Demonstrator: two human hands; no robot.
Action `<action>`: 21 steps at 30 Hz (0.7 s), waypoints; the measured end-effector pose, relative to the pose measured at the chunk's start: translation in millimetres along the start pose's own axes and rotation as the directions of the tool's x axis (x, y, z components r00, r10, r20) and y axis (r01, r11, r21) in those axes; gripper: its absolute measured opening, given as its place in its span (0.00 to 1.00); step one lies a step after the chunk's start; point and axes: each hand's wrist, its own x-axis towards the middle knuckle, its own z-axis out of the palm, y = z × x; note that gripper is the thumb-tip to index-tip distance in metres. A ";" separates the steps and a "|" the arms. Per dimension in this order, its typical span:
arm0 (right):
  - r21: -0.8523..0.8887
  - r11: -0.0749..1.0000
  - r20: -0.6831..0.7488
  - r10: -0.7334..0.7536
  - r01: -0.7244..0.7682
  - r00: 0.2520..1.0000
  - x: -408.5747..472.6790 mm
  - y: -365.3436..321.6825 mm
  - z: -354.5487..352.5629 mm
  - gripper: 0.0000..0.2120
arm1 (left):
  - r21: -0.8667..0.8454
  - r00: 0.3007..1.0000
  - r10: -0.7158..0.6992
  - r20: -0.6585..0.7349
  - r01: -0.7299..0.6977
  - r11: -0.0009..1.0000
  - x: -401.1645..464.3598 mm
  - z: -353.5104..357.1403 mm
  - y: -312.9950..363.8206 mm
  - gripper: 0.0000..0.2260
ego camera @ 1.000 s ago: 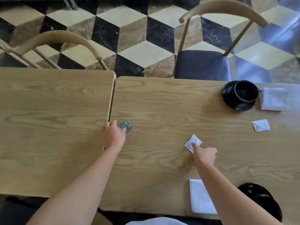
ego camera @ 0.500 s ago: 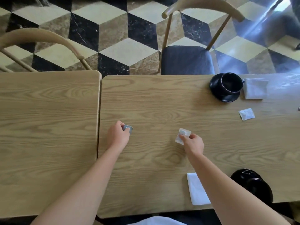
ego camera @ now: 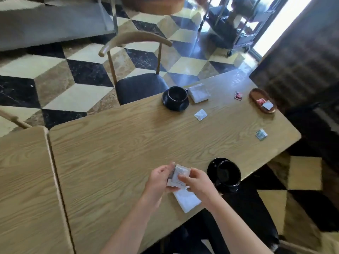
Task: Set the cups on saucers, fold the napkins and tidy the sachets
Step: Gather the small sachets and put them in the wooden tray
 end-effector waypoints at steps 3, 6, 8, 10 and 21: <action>0.022 0.999 -0.159 -0.045 0.049 0.986 -41.9 23.2 -44.4 0.07 | 0.051 0.987 0.005 0.163 -0.014 0.999 -24.8 45.8 -17.4 0.07; 0.094 0.992 -0.258 -0.051 0.078 0.965 -87.1 51.1 -87.1 0.10 | 0.116 0.973 -0.011 0.231 -0.017 0.993 -49.9 96.8 -39.0 0.06; 0.131 0.984 -0.274 -0.080 0.120 0.958 -117.7 73.2 -117.0 0.09 | 0.165 0.964 0.002 0.265 -0.047 0.985 -68.1 131.3 -55.6 0.07; 0.165 0.972 -0.310 -0.111 0.168 0.944 -149.2 101.3 -150.1 0.10 | 0.208 0.931 0.017 0.364 -0.099 0.973 -88.0 167.4 -76.6 0.06; 0.482 0.856 -0.553 0.129 0.189 0.823 -329.3 334.1 -298.3 0.08 | 0.448 0.802 -0.131 0.583 -0.182 0.876 -210.2 379.1 -284.7 0.09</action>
